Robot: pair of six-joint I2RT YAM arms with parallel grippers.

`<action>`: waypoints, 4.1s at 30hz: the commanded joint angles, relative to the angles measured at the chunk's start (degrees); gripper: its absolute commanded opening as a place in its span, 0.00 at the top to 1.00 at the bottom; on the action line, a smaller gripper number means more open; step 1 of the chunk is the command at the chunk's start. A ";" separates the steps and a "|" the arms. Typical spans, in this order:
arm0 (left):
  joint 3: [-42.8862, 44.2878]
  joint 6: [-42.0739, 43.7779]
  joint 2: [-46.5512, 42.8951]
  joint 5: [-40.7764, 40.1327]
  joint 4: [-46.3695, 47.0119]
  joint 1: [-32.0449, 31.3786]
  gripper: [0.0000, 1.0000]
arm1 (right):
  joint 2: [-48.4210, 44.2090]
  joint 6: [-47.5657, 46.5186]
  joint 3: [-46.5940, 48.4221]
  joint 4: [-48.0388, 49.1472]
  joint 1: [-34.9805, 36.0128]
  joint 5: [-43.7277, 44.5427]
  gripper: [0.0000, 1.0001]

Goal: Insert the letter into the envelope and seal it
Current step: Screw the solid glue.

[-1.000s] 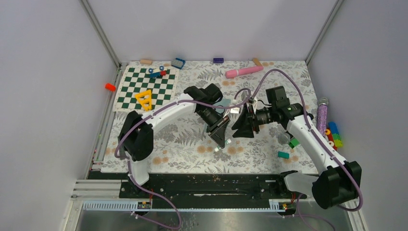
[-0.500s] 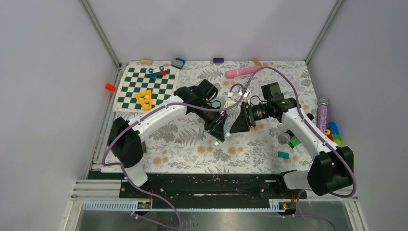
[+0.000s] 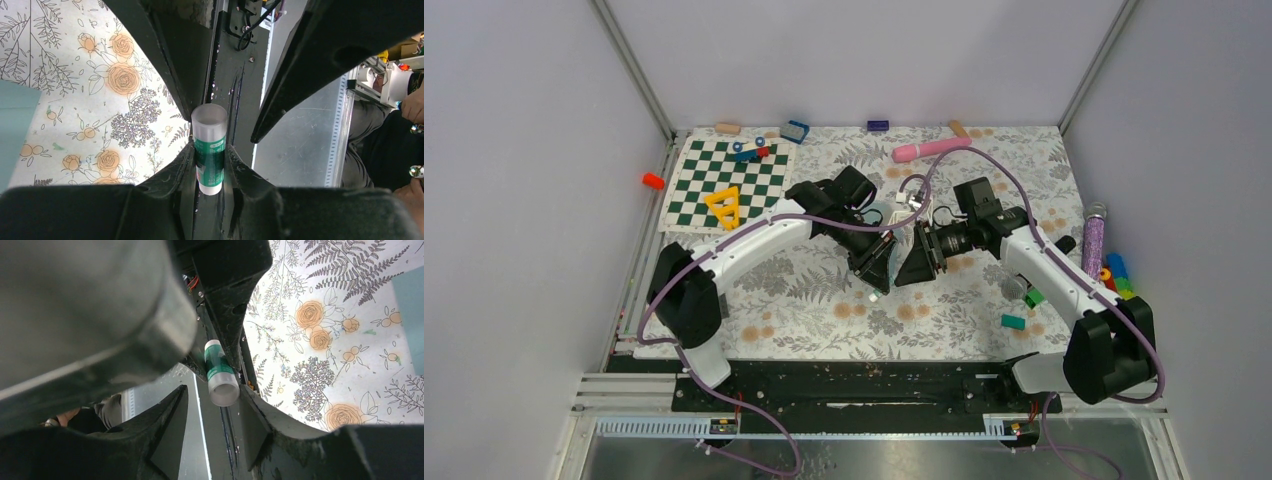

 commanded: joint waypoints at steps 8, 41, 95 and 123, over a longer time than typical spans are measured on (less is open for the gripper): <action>-0.21 0.03 -2.26 1.05 2.61 -0.12 0.98 | 1.74 -0.35 0.84 0.77 2.24 -0.06 0.65; -1.35 1.09 -2.52 0.56 2.59 -0.08 0.93 | 0.99 2.58 2.52 0.93 -3.14 -4.75 0.76; -4.94 -4.97 -4.12 4.83 10.00 2.86 1.00 | -3.83 37.10 -19.83 60.19 -1.87 -9.31 0.55; -4.32 -4.51 -3.66 2.85 9.65 1.52 1.00 | -2.02 47.54 -21.48 73.81 -1.44 -9.46 0.66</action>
